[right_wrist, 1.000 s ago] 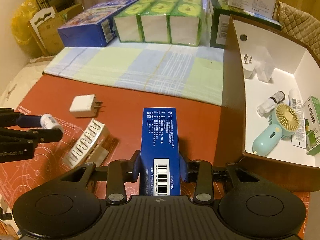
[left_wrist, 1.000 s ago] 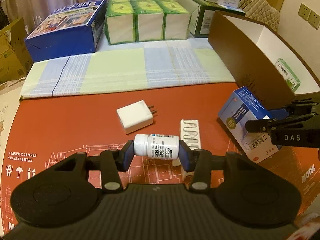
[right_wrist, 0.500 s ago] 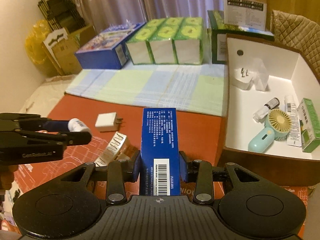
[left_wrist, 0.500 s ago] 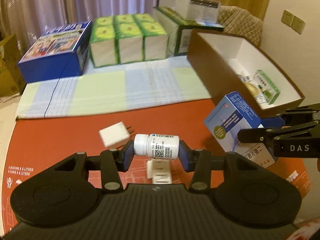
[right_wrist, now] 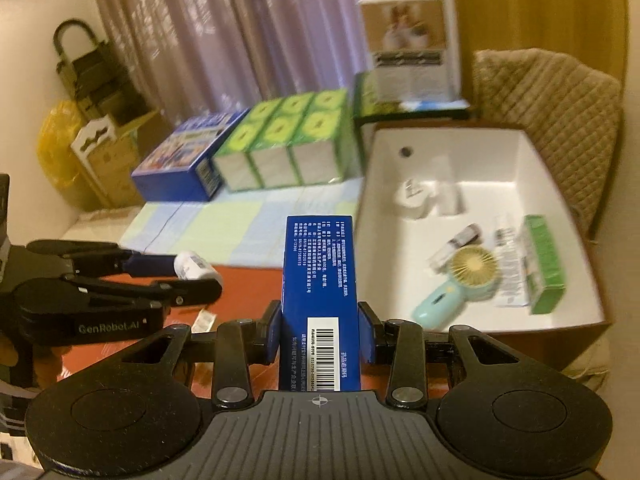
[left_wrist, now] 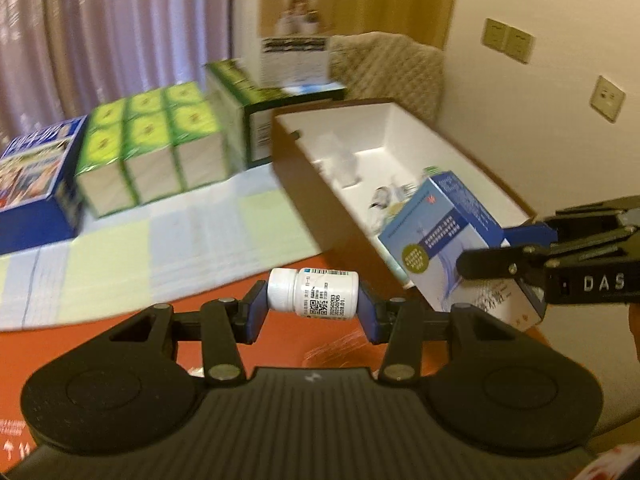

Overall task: Organize rigid objects
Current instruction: 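Carry the pill bottle and blue medicine box toward the storage box with both tools, then open the left tool to drop the pill bottle while the right tool releases the box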

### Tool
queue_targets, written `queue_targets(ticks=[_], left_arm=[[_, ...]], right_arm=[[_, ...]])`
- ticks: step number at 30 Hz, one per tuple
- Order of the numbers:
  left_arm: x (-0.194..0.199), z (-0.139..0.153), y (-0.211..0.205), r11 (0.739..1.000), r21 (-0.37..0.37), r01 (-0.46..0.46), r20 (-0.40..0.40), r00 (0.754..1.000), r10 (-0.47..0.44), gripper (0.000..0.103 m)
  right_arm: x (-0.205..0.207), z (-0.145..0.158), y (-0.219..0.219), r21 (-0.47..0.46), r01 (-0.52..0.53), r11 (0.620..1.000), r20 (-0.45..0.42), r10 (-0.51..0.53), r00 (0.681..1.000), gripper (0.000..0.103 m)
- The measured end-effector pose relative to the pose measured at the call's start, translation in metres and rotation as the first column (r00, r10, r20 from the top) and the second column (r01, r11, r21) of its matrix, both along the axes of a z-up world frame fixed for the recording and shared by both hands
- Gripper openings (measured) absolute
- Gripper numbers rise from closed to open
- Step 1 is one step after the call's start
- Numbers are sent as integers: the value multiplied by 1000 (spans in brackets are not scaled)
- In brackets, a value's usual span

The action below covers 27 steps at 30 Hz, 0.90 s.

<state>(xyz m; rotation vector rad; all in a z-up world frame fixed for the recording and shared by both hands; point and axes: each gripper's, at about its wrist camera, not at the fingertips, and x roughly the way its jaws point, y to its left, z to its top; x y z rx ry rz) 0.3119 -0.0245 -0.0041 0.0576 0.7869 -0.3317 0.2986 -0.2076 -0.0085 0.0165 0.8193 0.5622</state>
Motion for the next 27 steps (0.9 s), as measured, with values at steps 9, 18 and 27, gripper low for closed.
queue_targets(ticks=[9, 18, 27], left_arm=[[29, 12, -60, 995, -10, 96, 22, 995, -95, 42], [67, 7, -99, 993, -4, 121, -8, 993, -121, 42], [101, -15, -122, 992, 20, 128, -75, 989, -126, 42]], right_arm=[[28, 26, -59, -17, 75, 997, 82, -73, 994, 35], [67, 27, -89, -67, 25, 997, 152, -15, 988, 35], [112, 1, -110, -121, 37, 992, 105, -24, 994, 35]])
